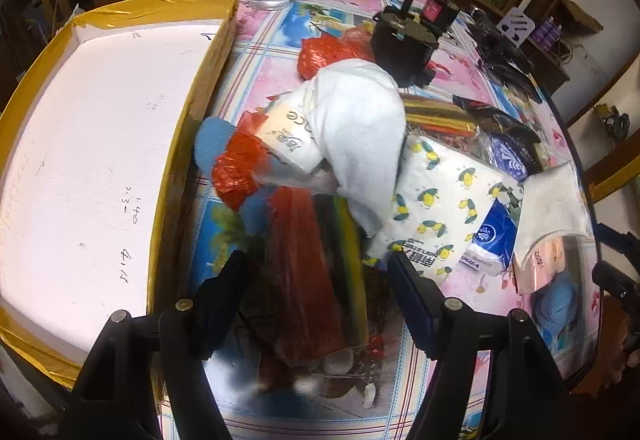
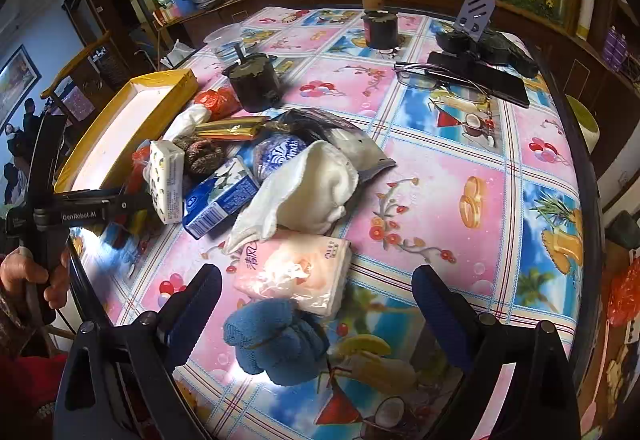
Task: Organize soft objects
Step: 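Grasp the plastic bag of coloured sponges with the left gripper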
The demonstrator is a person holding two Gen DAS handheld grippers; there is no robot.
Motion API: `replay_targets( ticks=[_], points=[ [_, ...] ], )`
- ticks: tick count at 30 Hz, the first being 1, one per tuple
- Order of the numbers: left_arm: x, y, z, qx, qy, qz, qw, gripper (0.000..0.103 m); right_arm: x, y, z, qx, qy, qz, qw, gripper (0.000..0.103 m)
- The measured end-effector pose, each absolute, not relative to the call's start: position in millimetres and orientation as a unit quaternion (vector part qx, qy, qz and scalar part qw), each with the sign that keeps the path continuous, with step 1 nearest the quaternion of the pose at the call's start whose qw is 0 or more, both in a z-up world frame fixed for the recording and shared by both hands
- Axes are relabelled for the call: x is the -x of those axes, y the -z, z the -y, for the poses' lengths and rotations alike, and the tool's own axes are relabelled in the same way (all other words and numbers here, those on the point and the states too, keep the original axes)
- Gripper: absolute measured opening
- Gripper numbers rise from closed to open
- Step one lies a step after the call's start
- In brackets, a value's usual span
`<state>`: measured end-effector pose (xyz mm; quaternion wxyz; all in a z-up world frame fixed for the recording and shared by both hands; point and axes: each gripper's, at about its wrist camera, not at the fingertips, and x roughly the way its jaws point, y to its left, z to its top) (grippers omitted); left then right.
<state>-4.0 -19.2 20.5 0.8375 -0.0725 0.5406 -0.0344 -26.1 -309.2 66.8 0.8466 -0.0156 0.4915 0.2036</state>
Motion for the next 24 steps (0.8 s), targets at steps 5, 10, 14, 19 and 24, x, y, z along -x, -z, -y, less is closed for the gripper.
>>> replay_targets(
  ticks=[5, 10, 14, 19, 24],
  points=[
    [13.6, -15.9, 46.7, 0.013, 0.039, -0.541, 0.840, 0.048, 21.0, -60.2, 308.2, 0.013, -0.206, -0.506, 0.837, 0.098],
    [27.0, -22.6, 45.1, 0.036, 0.054, -0.532, 0.844, 0.037, 16.5, -54.0, 299.4, 0.018, -0.219, -0.521, 0.825, 0.098],
    [37.2, -25.9, 36.6, 0.057, 0.056, -0.528, 0.846, 0.037, 16.3, -63.2, 302.8, 0.022, -0.234, -0.507, 0.830, 0.098],
    [47.8, -25.0, 33.0, 0.075, 0.053, -0.526, 0.846, 0.038, 26.9, -57.2, 308.6, 0.016, -0.255, -0.517, 0.817, 0.098],
    [54.2, -37.2, 32.1, 0.084, 0.054, -0.508, 0.855, 0.037, 36.4, -52.7, 310.3, 0.018, -0.269, -0.520, 0.811, 0.098]
  ],
)
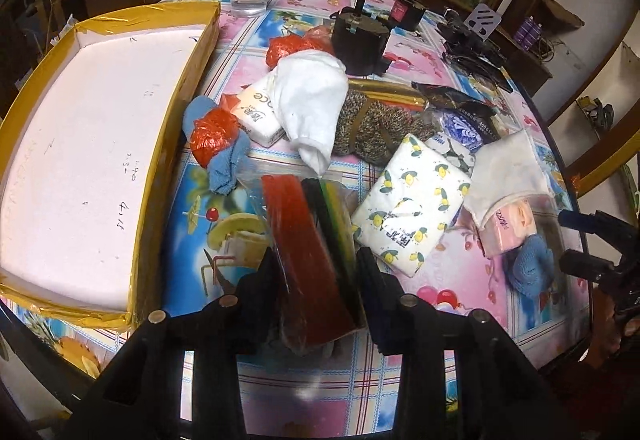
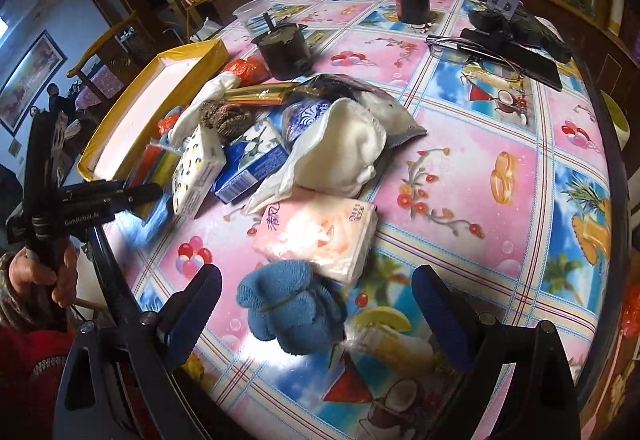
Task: Organize soft objects
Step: 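Grasp the plastic bag of coloured sponges with the left gripper, then lower the sponge bag into the box with left while right lowers the blue glove beside it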
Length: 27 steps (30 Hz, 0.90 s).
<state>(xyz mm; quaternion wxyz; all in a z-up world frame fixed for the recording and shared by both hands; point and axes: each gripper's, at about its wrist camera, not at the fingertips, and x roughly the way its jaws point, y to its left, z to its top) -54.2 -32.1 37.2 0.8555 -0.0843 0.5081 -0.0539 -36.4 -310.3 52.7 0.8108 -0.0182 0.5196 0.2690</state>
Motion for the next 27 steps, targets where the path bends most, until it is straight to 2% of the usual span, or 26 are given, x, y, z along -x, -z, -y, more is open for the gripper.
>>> replay_targets(
  ticks=[6, 8, 9, 10, 14, 27],
  points=[
    [57.3, -50.7, 36.5, 0.089, 0.055, -0.493, 0.864, 0.037, 46.5, -40.1, 288.7, 0.058, -0.282, -0.530, 0.798, 0.097],
    [56.3, -51.0, 41.0, 0.084, 0.056, -0.495, 0.863, 0.037, 49.9, -33.9, 280.6, 0.084, -0.277, -0.530, 0.797, 0.076],
    [55.9, -51.7, 43.3, 0.081, 0.058, -0.495, 0.863, 0.037, 48.6, -28.1, 279.6, 0.088, -0.273, -0.539, 0.792, 0.049],
    [55.9, -52.7, 45.7, 0.078, 0.060, -0.494, 0.864, 0.037, 46.7, -24.5, 281.8, 0.083, -0.271, -0.546, 0.788, 0.047],
    [60.2, -62.4, 48.3, 0.075, 0.064, -0.480, 0.872, 0.037, 46.5, -28.7, 287.7, 0.068, -0.293, -0.547, 0.781, 0.046],
    [65.8, -97.2, 37.3, 0.097, 0.057, -0.439, 0.891, 0.037, 33.6, -88.5, 320.2, -0.001, -0.308, -0.477, 0.823, 0.046]
  ],
)
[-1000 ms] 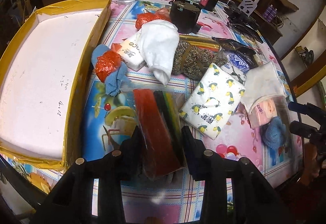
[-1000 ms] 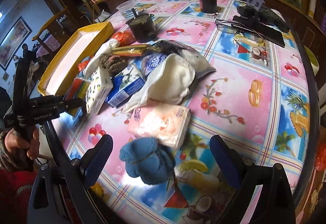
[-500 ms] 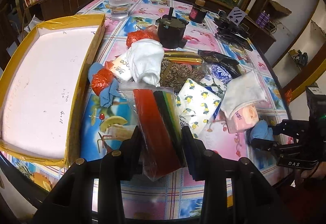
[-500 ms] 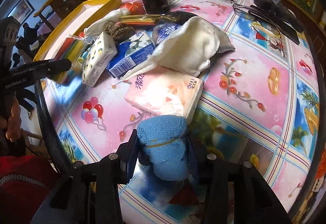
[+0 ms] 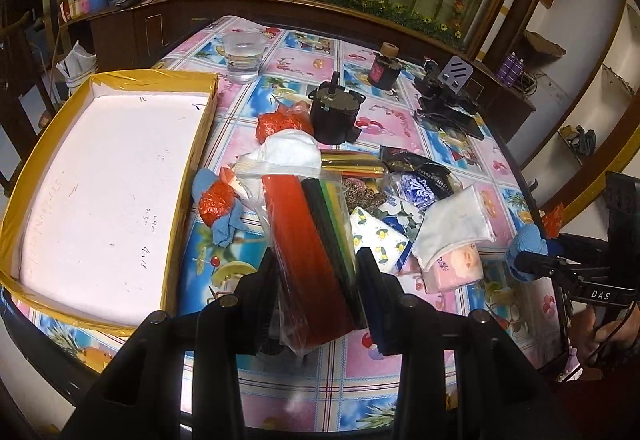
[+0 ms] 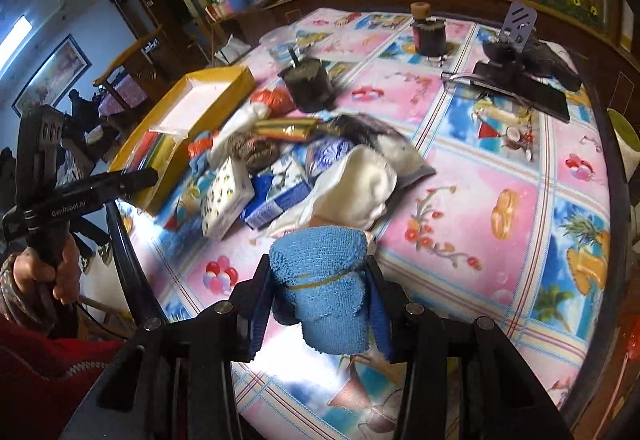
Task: Organize soft objects
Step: 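Lower the sponge bag into the box with left while right lowers the blue glove beside it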
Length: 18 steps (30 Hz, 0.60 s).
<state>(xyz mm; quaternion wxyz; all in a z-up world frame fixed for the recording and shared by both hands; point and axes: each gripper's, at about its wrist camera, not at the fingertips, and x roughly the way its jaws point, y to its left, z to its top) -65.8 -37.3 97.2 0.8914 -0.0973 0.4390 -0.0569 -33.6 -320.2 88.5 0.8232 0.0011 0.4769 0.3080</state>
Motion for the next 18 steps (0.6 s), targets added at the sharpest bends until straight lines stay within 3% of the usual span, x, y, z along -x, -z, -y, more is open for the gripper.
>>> replay_targets(
  ticks=[18],
  points=[
    [75.8, -127.0, -13.6, 0.129, 0.035, -0.407, 0.904, 0.037, 18.3, -162.7, 264.1, -0.020, -0.358, -0.426, 0.831, 0.046]
  ],
)
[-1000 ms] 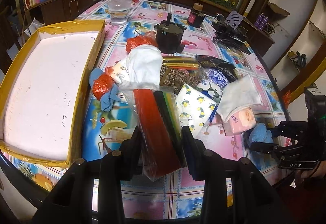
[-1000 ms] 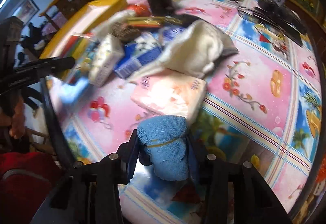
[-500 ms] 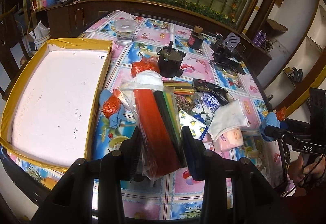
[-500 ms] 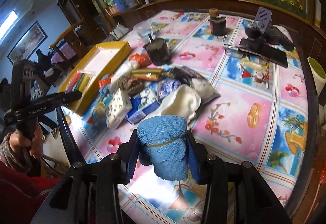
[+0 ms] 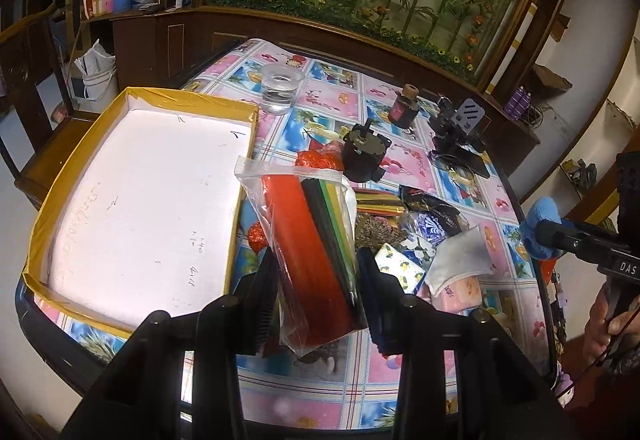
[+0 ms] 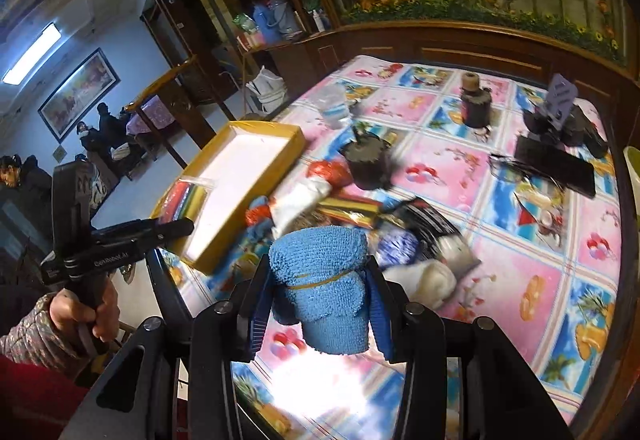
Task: Organize soft objects
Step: 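Lower the sponge bag into the box with left while right lowers the blue glove beside it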
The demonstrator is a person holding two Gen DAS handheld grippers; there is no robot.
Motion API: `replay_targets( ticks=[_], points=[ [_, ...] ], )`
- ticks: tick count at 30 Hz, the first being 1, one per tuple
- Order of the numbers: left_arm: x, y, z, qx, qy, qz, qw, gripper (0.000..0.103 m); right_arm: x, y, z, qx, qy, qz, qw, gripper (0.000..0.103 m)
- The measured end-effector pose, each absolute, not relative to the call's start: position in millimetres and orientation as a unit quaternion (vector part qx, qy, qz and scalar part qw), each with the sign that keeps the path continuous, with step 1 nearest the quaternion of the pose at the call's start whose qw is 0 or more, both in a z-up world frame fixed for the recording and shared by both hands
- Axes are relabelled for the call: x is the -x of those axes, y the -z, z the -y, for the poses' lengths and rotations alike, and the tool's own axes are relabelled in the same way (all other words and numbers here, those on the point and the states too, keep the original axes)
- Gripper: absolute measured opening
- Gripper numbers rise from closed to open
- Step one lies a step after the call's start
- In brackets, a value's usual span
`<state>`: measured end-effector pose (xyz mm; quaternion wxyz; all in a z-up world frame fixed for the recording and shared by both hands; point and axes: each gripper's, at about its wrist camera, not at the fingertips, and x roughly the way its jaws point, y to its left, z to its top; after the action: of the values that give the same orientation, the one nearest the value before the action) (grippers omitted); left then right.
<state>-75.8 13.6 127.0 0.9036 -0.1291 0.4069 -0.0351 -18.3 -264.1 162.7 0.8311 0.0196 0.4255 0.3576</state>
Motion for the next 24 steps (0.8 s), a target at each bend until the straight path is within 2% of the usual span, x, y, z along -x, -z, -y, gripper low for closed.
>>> replay_targets(
  ticks=[11, 24],
  points=[
    [63.2, -135.5, -86.9, 0.143, 0.014, -0.400, 0.905, 0.037, -5.0, -181.7, 150.6, -0.026, -0.407, -0.435, 0.803, 0.046],
    [30.8, -118.6, -181.0, 0.156, -0.015, -0.421, 0.893, 0.037, -46.3, -154.9, 15.1, -0.020, -0.417, -0.482, 0.770, 0.047]
  ],
)
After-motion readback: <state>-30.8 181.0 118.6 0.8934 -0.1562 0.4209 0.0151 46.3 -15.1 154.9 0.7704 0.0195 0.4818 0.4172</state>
